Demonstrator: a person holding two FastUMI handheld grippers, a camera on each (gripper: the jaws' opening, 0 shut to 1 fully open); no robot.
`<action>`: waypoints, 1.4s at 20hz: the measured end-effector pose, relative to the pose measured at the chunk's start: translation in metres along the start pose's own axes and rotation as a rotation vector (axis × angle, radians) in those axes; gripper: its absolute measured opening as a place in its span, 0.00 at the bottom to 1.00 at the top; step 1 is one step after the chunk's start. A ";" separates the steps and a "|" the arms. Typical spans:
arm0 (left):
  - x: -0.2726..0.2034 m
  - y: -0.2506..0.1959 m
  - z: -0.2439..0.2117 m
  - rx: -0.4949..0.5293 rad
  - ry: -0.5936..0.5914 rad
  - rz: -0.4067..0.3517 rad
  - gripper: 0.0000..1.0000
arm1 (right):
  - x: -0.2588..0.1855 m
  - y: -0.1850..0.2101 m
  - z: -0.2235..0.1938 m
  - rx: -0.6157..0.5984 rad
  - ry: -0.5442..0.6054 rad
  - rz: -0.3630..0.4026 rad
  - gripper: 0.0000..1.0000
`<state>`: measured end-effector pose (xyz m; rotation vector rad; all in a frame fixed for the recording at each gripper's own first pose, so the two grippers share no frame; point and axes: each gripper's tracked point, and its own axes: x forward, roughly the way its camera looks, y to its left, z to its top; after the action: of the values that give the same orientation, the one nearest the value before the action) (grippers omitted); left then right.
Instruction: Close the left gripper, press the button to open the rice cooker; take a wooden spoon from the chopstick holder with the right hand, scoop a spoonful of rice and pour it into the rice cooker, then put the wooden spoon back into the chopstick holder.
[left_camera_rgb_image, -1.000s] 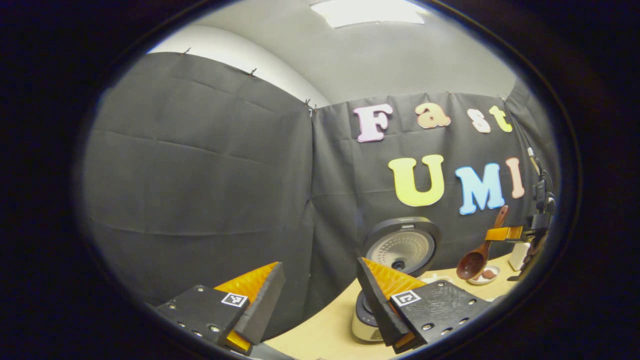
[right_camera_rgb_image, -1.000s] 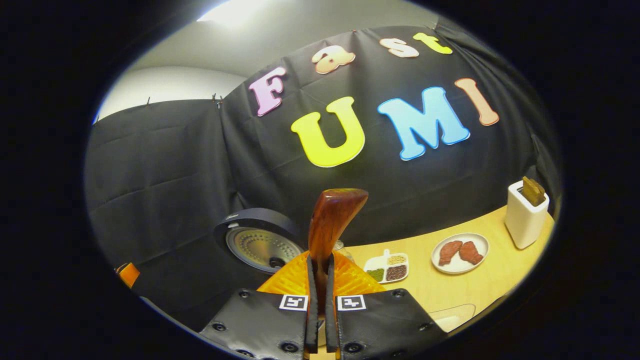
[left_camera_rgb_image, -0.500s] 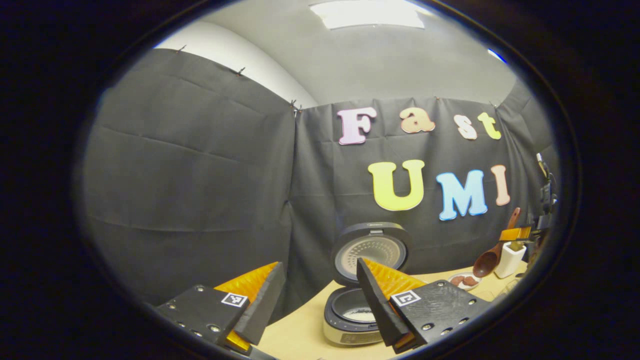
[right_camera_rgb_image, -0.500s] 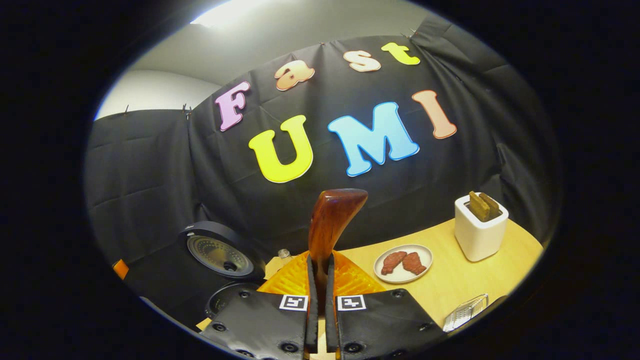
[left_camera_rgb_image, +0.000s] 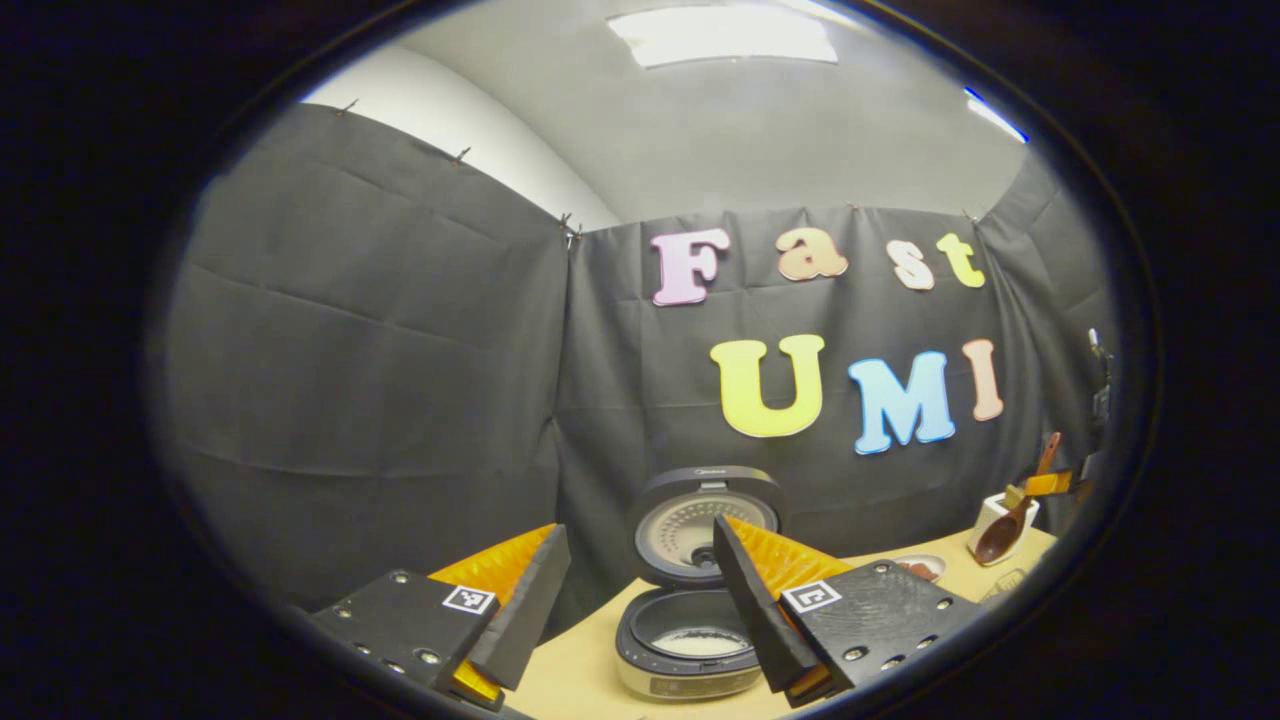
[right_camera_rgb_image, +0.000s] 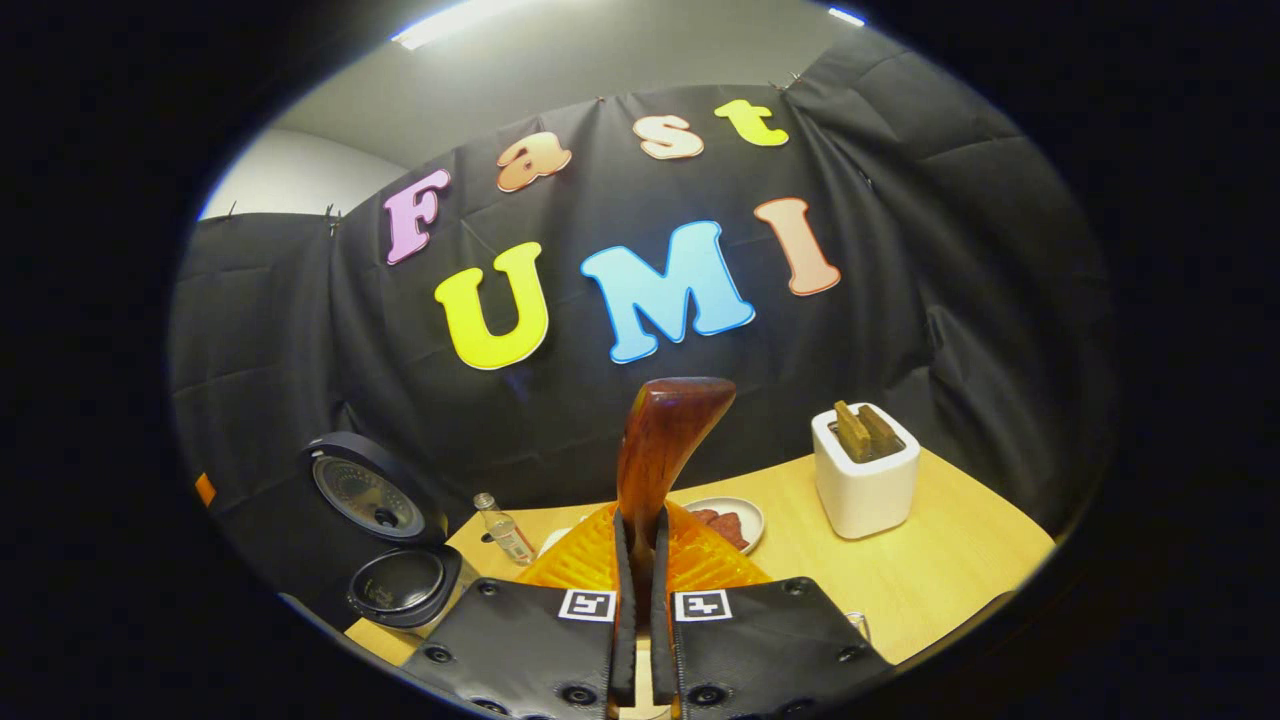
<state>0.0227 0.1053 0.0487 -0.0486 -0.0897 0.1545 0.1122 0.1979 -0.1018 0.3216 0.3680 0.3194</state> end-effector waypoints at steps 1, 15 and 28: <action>0.000 -0.005 0.001 0.001 -0.001 -0.008 0.87 | -0.002 -0.009 -0.001 0.004 0.000 -0.016 0.07; -0.013 -0.057 0.012 0.024 -0.014 -0.074 0.88 | -0.034 -0.118 -0.026 0.026 0.041 -0.174 0.07; -0.021 -0.076 0.031 0.081 -0.021 -0.073 0.88 | -0.030 -0.144 -0.099 0.074 0.160 -0.202 0.07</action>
<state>0.0107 0.0280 0.0821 0.0367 -0.1062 0.0855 0.0813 0.0821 -0.2321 0.3293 0.5661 0.1330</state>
